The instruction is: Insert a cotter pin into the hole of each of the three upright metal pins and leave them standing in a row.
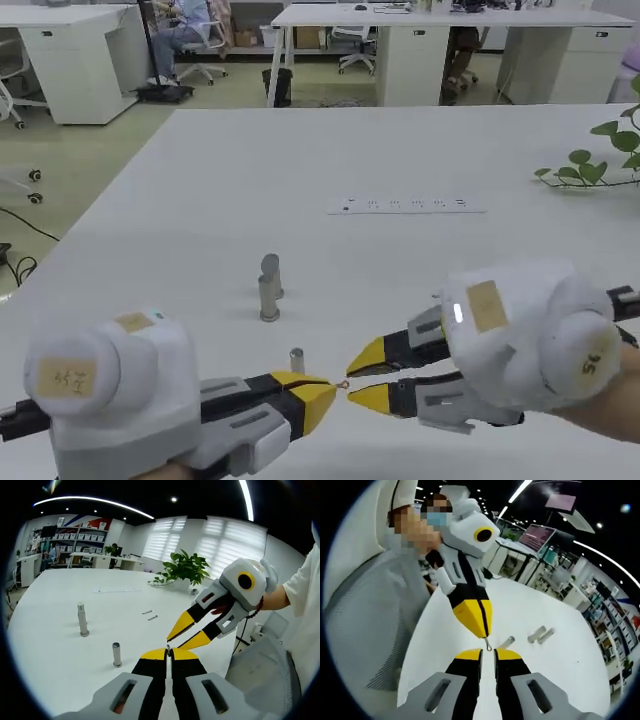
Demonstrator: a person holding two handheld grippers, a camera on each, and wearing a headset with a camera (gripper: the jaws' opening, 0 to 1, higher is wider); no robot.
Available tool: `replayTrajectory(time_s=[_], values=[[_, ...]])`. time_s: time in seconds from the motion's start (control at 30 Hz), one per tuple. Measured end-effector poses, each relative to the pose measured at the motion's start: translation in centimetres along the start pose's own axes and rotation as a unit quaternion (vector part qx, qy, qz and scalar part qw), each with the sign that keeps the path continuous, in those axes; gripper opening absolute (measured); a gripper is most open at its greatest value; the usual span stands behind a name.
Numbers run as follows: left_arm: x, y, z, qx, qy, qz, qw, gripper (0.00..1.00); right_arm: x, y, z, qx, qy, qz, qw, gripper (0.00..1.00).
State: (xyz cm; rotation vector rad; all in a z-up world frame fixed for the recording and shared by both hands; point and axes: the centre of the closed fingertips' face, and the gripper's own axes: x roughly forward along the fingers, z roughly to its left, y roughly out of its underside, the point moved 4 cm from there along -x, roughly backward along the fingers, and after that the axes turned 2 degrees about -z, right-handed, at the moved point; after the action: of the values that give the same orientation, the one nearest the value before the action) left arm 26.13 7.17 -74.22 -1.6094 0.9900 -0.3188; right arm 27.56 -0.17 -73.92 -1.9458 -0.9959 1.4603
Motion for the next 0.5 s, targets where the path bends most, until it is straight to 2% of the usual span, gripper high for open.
replayTrajectory(time_s=[0.17, 0.23, 0.4, 0.43, 0.5], values=[[0.0, 0.1, -0.3, 0.033, 0.009, 0.004, 0.9994, 0.00, -0.7, 0.4, -0.4, 0.077, -0.016, -0.021, 0.9967, 0.13], [0.0, 0.2, -0.5, 0.052, 0.013, 0.006, 0.9986, 0.00, -0.9, 0.4, -0.2, 0.102, -0.035, -0.033, 0.9936, 0.13], [-0.1, 0.2, -1.1, 0.091, 0.028, 0.006, 0.9954, 0.00, -1.4, 0.7, -0.3, 0.131, -0.054, -0.046, 0.9889, 0.13], [-0.1, 0.2, -1.2, 0.103, 0.031, 0.007, 0.9942, 0.00, -1.4, 0.8, 0.0, 0.142, -0.065, -0.048, 0.9866, 0.13], [-0.1, 0.2, -1.4, 0.124, 0.037, 0.011, 0.9916, 0.00, -1.5, 0.8, 0.0, 0.149, -0.071, -0.053, 0.9848, 0.13]])
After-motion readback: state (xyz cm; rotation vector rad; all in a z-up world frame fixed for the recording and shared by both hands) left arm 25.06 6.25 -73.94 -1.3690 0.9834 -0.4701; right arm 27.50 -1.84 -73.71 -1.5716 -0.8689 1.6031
